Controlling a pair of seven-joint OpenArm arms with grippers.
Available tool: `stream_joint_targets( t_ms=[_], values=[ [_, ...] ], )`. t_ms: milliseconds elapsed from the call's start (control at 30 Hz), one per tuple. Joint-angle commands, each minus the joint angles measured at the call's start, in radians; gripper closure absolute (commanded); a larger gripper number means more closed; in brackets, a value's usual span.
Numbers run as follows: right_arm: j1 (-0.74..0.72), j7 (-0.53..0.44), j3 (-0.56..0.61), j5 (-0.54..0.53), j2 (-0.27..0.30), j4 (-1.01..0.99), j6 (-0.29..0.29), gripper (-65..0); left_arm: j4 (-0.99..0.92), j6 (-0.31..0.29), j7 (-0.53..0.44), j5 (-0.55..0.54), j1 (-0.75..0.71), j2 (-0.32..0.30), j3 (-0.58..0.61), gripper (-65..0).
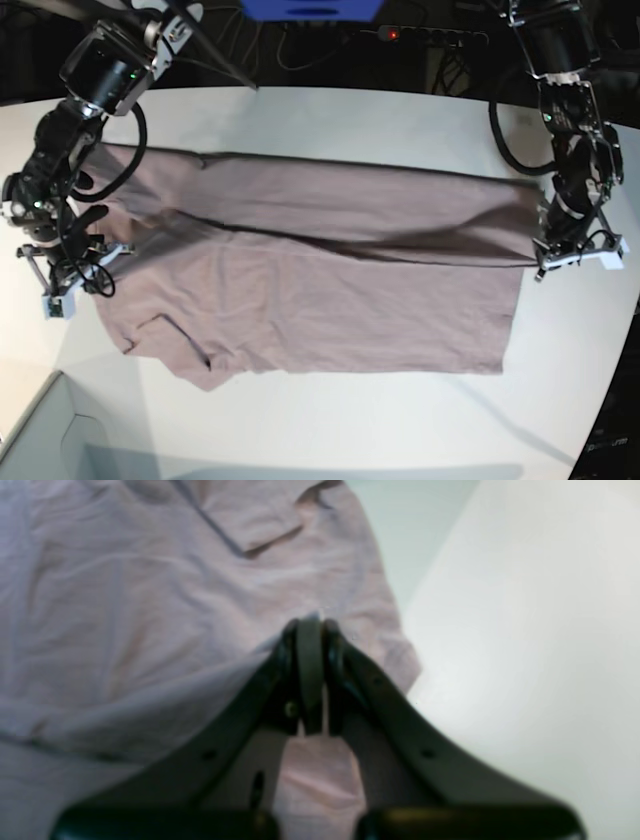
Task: Layout the t-shirt on the table in an organized manner, then fold the t-shirt properly
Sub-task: 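Drag the shirt corner with the right gripper away from the left gripper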
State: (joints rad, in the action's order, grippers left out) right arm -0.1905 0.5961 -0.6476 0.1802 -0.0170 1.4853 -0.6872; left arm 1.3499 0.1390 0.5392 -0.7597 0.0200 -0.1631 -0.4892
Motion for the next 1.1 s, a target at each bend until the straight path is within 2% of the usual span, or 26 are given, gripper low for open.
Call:
stream_joint_targets(
  t_ms=[0, 167, 400, 500, 633, 1067],
  values=[
    [-0.027, -0.044, 0.004, -0.011, -0.002, 0.016, -0.011, 0.0, 0.016, -0.006, -0.021, -0.007, 0.018, -0.011, -0.004, 0.0],
    [-0.02, -0.078, 0.093, -0.008, -0.01, 0.016, -0.011, 0.0, 0.016, -0.006, -0.021, -0.007, 0.018, -0.011, 0.001, 0.0],
    [-0.042, -0.078, 0.15, -0.006, -0.008, -0.001, -0.011, 0.0, 0.016, -0.006, -0.021, -0.007, 0.018, -0.013, -0.004, 0.0],
    [-0.065, -0.078, 0.15, -0.005, -0.004, -0.067, -0.011, 0.0, -0.003, -0.006, -0.021, -0.007, 0.021, -0.013, -0.004, 0.0],
    [-0.066, -0.078, 0.154, -0.005, 0.035, -0.134, -0.011, 0.0, -0.049, -0.006, -0.021, -0.01, 0.022, -0.017, -0.004, 0.0],
    [-0.126, -0.078, 0.153, -0.005, 0.036, -0.14, -0.011, 0.0, -0.076, -0.006, -0.023, -0.007, 0.038, -0.02, -0.006, 0.0]
  ],
)
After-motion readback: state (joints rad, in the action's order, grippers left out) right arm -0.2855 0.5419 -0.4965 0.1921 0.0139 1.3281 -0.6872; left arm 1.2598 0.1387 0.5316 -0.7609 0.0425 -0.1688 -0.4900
